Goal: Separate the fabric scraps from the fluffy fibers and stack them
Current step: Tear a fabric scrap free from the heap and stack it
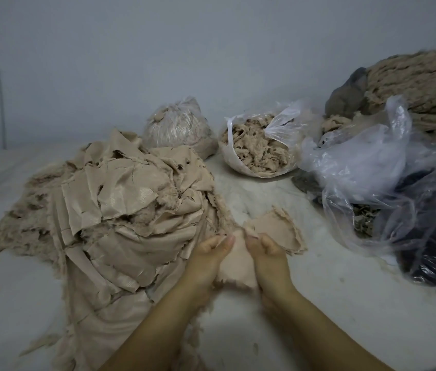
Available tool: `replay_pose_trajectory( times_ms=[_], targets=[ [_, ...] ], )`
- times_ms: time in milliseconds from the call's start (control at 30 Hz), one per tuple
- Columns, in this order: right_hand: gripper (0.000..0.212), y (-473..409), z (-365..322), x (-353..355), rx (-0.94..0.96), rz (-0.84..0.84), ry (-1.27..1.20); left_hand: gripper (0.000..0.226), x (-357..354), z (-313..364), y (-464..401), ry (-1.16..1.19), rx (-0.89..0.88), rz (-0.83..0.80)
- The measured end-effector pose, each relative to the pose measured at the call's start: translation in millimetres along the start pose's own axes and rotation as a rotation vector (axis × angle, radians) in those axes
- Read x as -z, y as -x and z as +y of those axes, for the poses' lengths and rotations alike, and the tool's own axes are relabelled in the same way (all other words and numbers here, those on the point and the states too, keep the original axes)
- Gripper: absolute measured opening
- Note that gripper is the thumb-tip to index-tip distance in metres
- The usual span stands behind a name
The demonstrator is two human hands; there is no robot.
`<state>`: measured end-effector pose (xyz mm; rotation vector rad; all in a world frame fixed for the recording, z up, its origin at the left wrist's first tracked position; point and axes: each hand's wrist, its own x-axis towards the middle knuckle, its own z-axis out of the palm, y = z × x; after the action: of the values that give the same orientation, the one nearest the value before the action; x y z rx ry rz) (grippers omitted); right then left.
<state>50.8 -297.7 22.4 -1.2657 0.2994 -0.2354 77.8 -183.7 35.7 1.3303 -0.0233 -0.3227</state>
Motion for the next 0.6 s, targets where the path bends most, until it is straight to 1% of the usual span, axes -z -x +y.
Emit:
replay_pose_trajectory(
  times_ms=[33,100,167,233,267,333,400,467,500,600],
  targets=[
    [0.019,-1,-1,1,0.037,0.080,0.002,0.022,3,0,-2,-0.046,-0.047,0.092],
    [0.023,-4,-2,6,0.090,0.147,0.025,0.028,16,-2,-8,-0.104,-0.102,0.254],
    [0.032,-6,-4,15,0.149,0.186,0.065,0.030,30,-2,-13,-0.138,-0.172,0.366],
    [0.036,-8,-7,19,0.221,0.185,0.152,0.033,37,-3,-15,-0.196,-0.284,0.422],
    [0.033,-7,-7,18,0.245,0.152,0.209,0.036,35,-4,-16,-0.232,-0.317,0.400],
    [0.028,-4,-5,10,0.256,0.060,0.282,0.037,22,-5,-16,-0.244,-0.298,0.241],
    [0.026,0,-2,0,0.229,-0.043,0.260,0.034,8,-10,-16,-0.325,-0.274,0.072],
    [0.030,2,0,-5,0.194,-0.091,0.222,0.035,1,-15,-15,-0.367,-0.272,-0.033],
    [0.034,-1,-1,-3,0.199,-0.073,0.218,0.037,1,-17,-15,-0.372,-0.262,-0.046],
    [0.044,-18,-9,12,0.263,0.025,0.308,0.043,5,-14,-20,-0.412,-0.266,0.037]
  ],
)
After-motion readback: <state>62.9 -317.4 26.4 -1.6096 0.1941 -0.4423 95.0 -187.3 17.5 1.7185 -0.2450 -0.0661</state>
